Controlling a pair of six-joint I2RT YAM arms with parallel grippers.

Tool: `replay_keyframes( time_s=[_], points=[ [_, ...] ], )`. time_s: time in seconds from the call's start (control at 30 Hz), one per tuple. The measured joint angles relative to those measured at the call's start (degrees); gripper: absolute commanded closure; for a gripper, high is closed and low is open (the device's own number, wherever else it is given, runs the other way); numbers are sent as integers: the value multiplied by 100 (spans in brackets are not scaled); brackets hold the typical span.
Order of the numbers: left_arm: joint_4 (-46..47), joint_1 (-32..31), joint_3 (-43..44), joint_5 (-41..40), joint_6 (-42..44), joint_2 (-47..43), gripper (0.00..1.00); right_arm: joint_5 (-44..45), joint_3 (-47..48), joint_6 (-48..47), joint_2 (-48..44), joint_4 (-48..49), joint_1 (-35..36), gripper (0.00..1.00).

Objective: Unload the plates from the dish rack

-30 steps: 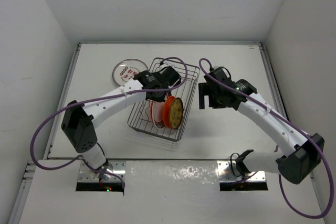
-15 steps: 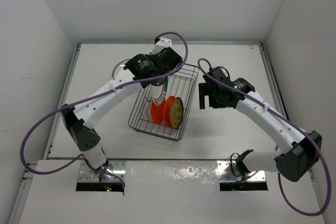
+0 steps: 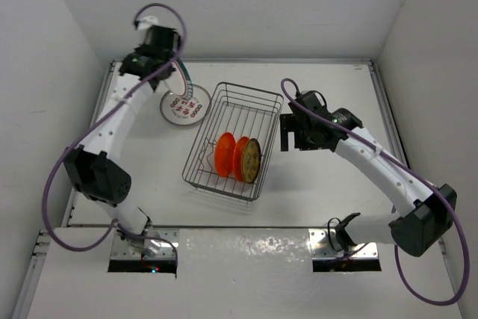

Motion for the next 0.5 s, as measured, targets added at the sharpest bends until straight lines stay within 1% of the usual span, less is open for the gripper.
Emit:
replay_keyframes(
  time_s=[0.03, 0.13, 0.2, 0.23, 0.33, 0.43, 0.5],
  points=[
    [378, 581, -251, 509, -35, 11, 100, -48, 0, -22, 0, 57, 0, 1],
    [1401, 1965, -1110, 1858, -315, 140, 100, -197, 0, -87, -2, 219, 0, 1],
    [1945, 2616, -1587, 2643, -533, 372, 100, -299, 0, -111, -2, 264, 0, 1],
    [2168, 2824, -1759, 2992, -643, 533, 100, -337, 0, -118, -2, 284, 0, 1],
    [2787, 3032, -2267, 3779, -916, 970, 100, -426, -2, -129, -28, 304, -2, 1],
    [3123, 2966, -2688, 4457, -1126, 1152, 100, -461, -42, -140, -133, 306, -4, 1],
    [3390, 2911, -2940, 4725, -1248, 1115, 100, -466, -87, -166, -219, 299, -4, 1]
  ],
)
